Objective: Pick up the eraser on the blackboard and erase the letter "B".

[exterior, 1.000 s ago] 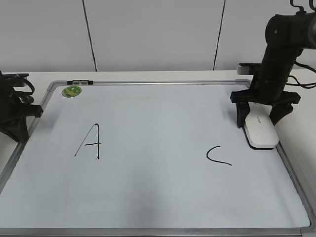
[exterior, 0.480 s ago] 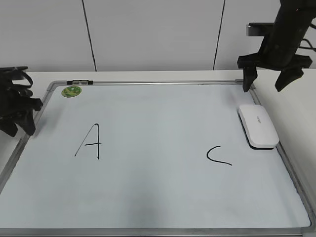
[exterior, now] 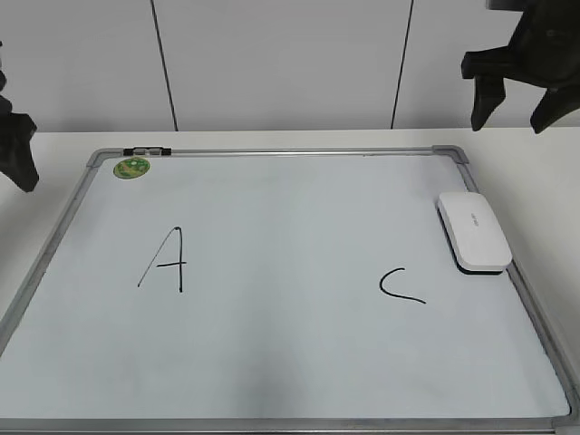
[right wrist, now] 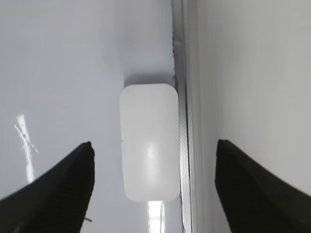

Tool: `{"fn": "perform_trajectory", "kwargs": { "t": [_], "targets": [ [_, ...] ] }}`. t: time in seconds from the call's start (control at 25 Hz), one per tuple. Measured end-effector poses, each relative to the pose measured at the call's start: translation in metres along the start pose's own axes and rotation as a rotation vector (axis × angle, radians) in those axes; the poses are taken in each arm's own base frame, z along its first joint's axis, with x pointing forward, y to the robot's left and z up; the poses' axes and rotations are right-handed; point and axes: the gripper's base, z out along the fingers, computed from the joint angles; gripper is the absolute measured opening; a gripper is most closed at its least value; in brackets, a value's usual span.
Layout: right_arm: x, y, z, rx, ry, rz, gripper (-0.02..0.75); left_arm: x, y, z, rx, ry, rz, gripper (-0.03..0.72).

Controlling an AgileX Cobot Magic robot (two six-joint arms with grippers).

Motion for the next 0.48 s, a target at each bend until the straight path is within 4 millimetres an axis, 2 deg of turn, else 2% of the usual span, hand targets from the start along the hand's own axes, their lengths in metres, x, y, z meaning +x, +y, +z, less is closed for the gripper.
{"fn": "perform_trajectory", "kwargs": {
  "t": [0.12, 0.24, 0.28, 0.36, 0.48],
  "targets": [
    [0.019, -0.002, -0.018, 0.001, 0.008, -0.002, 0.565, 0.006, -0.002, -0.029, -0.002, -0.043, 0.007, 0.559],
    [0.035, -0.004, -0.032, -0.001, 0.009, -0.001, 0.564, 0.014, -0.003, -0.066, -0.012, -0.127, 0.019, 0.558],
    [0.043, -0.005, -0.043, -0.012, -0.001, 0.002, 0.564, 0.018, -0.004, -0.08, -0.017, -0.163, 0.024, 0.558],
    [0.058, -0.007, -0.057, -0.013, -0.011, 0.002, 0.564, 0.028, -0.005, -0.106, -0.023, -0.227, 0.03, 0.557],
    [0.076, -0.007, -0.075, -0.046, -0.056, 0.012, 0.563, 0.054, -0.007, -0.139, -0.028, -0.309, 0.037, 0.557]
  ]
}}
